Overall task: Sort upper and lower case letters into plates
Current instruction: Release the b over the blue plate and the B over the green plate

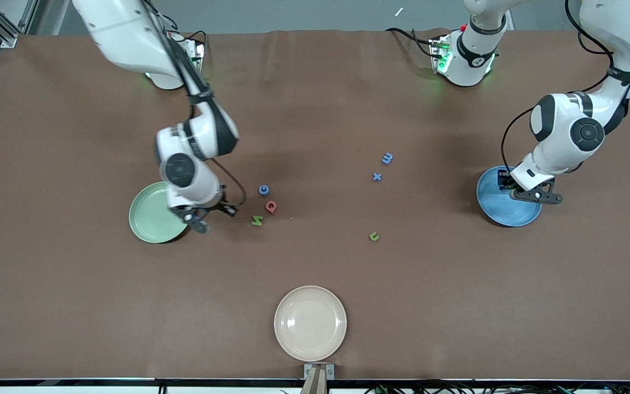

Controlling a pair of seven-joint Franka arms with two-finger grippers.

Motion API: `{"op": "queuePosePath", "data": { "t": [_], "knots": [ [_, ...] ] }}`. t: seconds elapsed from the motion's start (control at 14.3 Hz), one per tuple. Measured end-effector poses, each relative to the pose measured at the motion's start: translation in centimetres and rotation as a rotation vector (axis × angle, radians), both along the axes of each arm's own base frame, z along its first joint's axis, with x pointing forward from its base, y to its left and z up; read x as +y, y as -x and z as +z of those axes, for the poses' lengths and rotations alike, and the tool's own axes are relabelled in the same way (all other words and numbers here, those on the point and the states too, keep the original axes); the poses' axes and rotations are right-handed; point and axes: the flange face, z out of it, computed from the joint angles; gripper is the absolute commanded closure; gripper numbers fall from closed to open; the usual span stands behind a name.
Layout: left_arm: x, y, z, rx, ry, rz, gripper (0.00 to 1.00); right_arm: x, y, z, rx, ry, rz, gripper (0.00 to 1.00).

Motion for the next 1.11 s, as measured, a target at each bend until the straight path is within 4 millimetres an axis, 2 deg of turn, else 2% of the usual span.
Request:
{"op": "queuePosePath", "data": {
  "t": [0.14,0.28,0.49,0.77,0.91,0.98,1.05,1.11],
  "knots": [
    [0.1,0.5,-0.5,0.012,0.004,0.002,0.79,-5.4,-0.9,3.2,0.016,-0.026,0.052,0.98],
    [0.5,0.8,-0.8,0.020,0.005,0.012,0.79,-9.5,0.1,4.0,0.024,-0.046,0.092,0.99],
    [1.0,1.2,-1.1,0.028,0.006,0.015,0.78,-13.6,2.3,2.9,0.040,-0.059,0.130,0.99],
    [1.5,1.5,-1.3,0.035,-0.019,-0.027,0.73,-19.3,3.9,0.4,0.012,-0.069,0.162,0.99],
    [1.8,1.6,-1.4,0.036,-0.021,-0.025,0.61,-20.3,4.5,-0.5,-0.005,-0.067,0.169,0.99],
    [1.8,1.6,-1.4,0.036,-0.021,-0.026,0.34,-20.2,4.8,-0.9,-0.005,-0.066,0.171,0.98],
    [1.8,1.6,-1.4,0.035,-0.021,-0.026,0.14,-19.9,4.9,-1.3,0.000,-0.067,0.176,0.97],
    [1.8,1.6,-1.3,0.034,-0.021,-0.028,0.06,-19.6,5.1,-1.8,0.009,-0.068,0.182,0.97]
  ]
}}
